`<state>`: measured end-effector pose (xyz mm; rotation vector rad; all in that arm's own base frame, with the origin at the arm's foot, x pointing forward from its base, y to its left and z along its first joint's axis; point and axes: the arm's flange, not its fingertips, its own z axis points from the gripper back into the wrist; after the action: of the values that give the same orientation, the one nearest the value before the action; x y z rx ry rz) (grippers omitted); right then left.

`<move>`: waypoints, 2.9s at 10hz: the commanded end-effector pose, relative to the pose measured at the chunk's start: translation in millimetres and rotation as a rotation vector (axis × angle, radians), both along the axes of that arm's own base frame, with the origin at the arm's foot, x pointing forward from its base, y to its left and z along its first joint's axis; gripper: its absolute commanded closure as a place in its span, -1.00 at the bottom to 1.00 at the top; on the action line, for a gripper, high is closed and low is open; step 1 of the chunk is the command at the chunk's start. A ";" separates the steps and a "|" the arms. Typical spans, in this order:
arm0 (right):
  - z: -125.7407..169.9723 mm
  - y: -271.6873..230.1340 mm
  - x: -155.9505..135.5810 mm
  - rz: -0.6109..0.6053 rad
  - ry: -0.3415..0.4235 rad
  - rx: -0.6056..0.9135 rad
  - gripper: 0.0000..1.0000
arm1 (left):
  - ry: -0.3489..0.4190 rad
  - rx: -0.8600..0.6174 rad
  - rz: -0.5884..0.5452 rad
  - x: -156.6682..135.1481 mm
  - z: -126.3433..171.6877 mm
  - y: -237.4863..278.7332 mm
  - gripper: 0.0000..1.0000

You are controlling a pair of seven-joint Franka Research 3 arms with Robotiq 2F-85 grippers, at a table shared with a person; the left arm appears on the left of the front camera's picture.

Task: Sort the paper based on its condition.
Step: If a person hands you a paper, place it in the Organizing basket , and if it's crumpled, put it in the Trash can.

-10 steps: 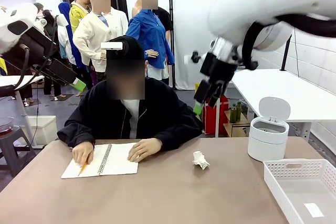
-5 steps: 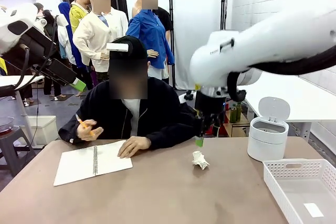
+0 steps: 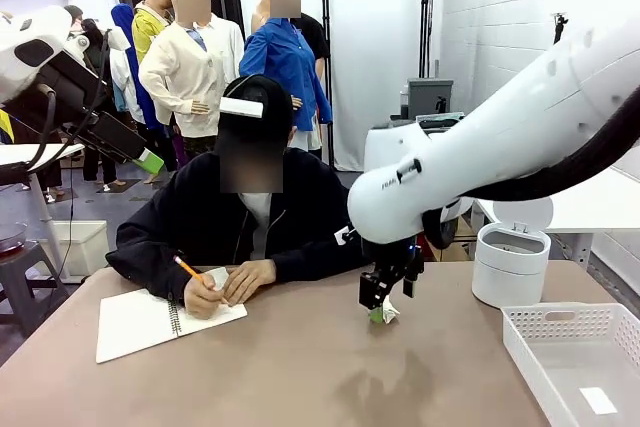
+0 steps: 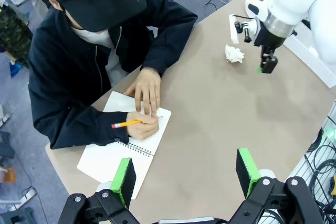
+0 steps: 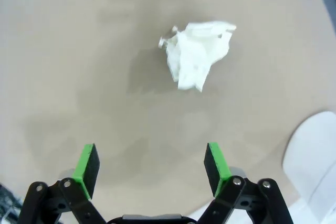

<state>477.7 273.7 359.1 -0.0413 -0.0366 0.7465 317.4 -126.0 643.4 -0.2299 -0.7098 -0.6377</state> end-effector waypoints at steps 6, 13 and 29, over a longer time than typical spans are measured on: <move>-36.1 11.4 66.3 -0.142 -0.093 0.004 -1.00 | -0.001 -0.002 0.001 0.1 0.3 0.8 -1.00; -39.1 4.5 69.6 -0.121 -0.064 0.034 -1.00 | -0.001 -0.002 0.001 0.1 0.3 0.8 -1.00; -65.3 15.7 76.1 -0.131 -0.017 0.048 0.49 | -0.001 -0.002 0.001 0.1 0.3 0.8 -1.00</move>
<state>552.7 290.8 299.3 -0.0153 -0.0677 0.6257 317.4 -126.0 643.5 -0.2299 -0.7099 -0.6376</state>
